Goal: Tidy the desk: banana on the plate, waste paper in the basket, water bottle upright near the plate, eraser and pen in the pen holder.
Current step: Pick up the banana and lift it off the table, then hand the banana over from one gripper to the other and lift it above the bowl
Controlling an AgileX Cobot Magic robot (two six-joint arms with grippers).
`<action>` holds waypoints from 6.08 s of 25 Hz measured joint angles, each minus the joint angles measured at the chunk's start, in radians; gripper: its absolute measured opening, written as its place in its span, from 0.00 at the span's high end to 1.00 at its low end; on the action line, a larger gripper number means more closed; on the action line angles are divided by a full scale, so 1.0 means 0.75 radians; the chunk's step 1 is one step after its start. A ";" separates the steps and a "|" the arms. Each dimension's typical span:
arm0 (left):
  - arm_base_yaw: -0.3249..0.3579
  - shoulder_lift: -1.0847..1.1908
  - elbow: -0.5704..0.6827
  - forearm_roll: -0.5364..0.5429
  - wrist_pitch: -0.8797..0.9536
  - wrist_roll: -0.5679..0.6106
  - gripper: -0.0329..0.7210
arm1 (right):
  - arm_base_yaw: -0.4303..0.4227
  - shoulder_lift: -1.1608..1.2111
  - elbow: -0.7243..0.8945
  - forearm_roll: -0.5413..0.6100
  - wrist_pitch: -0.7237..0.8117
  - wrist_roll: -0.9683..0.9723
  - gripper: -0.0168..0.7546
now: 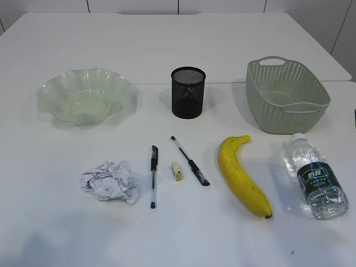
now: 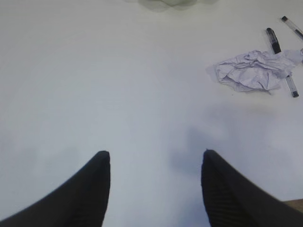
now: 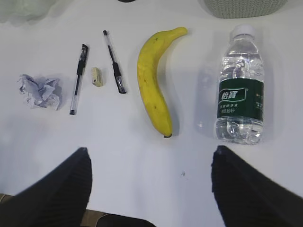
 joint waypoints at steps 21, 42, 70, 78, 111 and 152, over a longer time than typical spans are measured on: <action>0.000 0.416 -0.095 -0.045 0.001 -0.082 0.40 | 0.092 0.720 -0.388 0.071 -0.087 0.000 0.22; 0.000 0.442 -0.185 -0.051 -0.035 -0.085 0.40 | 0.293 1.395 -0.739 -0.049 -0.203 0.228 0.26; 0.000 0.442 -0.185 -0.051 -0.097 -0.085 0.40 | 0.316 1.647 -0.882 -0.163 -0.115 0.644 0.26; 0.000 0.442 -0.185 -0.051 -0.073 -0.085 0.40 | 0.316 1.706 -0.895 -0.160 -0.121 0.652 0.27; 0.000 0.442 -0.185 -0.043 -0.070 -0.085 0.40 | 0.316 1.701 -0.909 -0.138 -0.074 0.484 0.67; 0.000 0.442 -0.185 -0.191 -0.073 -0.071 0.41 | 0.318 0.794 -0.315 0.724 -0.213 -0.451 0.67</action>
